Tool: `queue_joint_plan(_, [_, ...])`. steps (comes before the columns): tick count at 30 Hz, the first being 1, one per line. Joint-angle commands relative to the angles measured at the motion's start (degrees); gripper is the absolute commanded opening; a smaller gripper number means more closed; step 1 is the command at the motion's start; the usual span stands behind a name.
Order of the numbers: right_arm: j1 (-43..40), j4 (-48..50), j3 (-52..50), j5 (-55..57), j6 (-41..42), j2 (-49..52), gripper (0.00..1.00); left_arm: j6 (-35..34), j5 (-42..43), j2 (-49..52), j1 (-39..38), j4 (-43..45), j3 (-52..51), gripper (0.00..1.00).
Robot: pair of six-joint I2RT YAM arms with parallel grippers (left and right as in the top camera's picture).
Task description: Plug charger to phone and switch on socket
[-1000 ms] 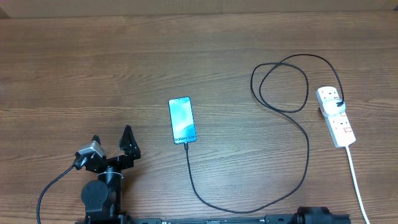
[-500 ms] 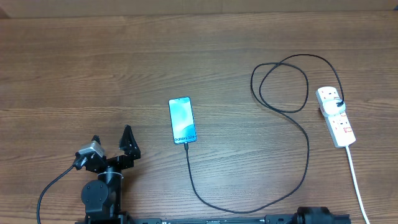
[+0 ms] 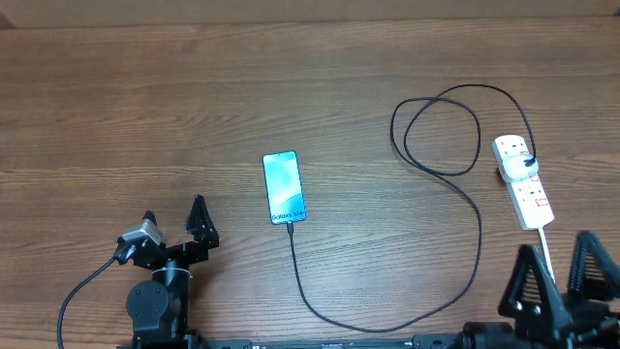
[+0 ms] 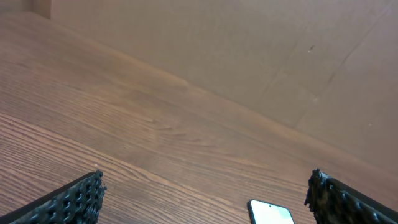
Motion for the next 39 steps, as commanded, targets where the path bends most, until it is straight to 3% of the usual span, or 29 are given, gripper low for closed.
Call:
queue_joint_plan(1, [0.0,0.2,-0.5,4.1,-0.1,-0.3,1.00,-0.8,-0.3,-0.6,0.3,0.3,-0.3,0.99])
queue_joint_plan(8, [0.0,0.1,-0.5,16.3,-0.1,-0.3,1.00,-0.8,-0.3,-0.6,0.3,0.2,-0.3,1.00])
queue_joint_plan(19, [0.0,2.1,-7.8,16.4,-2.4,-0.3,1.00,-0.8,-0.3,-0.6,0.3,0.2,-0.3,0.99])
queue_joint_plan(31, [0.0,27.3,-31.8,8.6,-2.3,-0.3,1.00,-0.8,-0.3,-0.6,0.3,0.2,-0.3,0.99])
queue_joint_plan(39, [0.0,34.4,-39.4,8.7,-1.1,-0.4,1.00,-0.8,-0.3,-0.6,0.3,0.2,-0.3,1.00])
